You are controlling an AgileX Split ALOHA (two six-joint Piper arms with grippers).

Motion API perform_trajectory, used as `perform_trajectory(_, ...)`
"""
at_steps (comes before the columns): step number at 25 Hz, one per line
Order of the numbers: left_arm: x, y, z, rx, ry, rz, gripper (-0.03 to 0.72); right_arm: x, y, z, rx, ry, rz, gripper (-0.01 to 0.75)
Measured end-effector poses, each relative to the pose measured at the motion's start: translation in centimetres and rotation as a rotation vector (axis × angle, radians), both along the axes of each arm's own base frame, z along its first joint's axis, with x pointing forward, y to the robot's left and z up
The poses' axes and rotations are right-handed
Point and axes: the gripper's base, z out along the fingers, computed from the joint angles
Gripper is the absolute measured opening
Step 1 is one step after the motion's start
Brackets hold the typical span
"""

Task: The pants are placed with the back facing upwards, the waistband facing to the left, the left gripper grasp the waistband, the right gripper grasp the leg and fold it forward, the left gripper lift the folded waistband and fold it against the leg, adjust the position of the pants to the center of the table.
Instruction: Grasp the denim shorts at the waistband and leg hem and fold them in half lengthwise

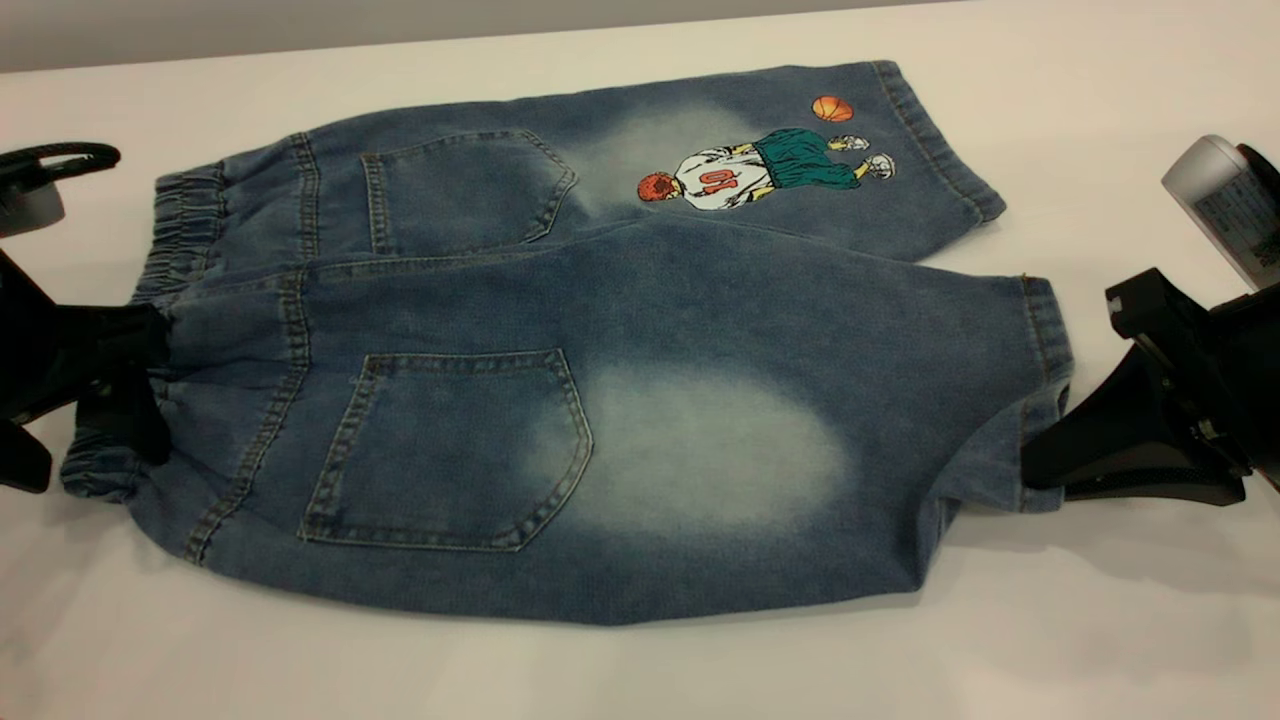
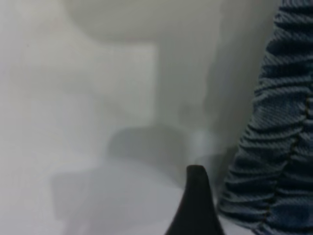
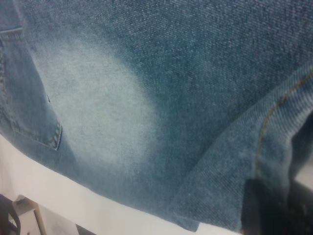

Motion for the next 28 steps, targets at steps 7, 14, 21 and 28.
perform_trajectory(7,0.0,0.0,-0.2,-0.005,-0.002,0.017,0.337,0.0,0.0,0.0,0.001,0.0,0.0,0.014)
perform_trajectory(14,-0.1,0.0,-1.8,-0.006,0.043,0.025,0.18,0.0,0.0,0.0,0.002,0.0,-0.001,0.014)
perform_trajectory(21,-0.1,0.0,-0.1,-0.005,0.017,0.004,0.13,0.1,0.2,0.3,0.036,-0.012,0.001,0.014)
perform_trajectory(28,-0.1,-0.1,4.5,-0.009,-0.085,-0.025,0.073,0.6,0.5,1.6,0.088,-0.065,-0.016,0.014)
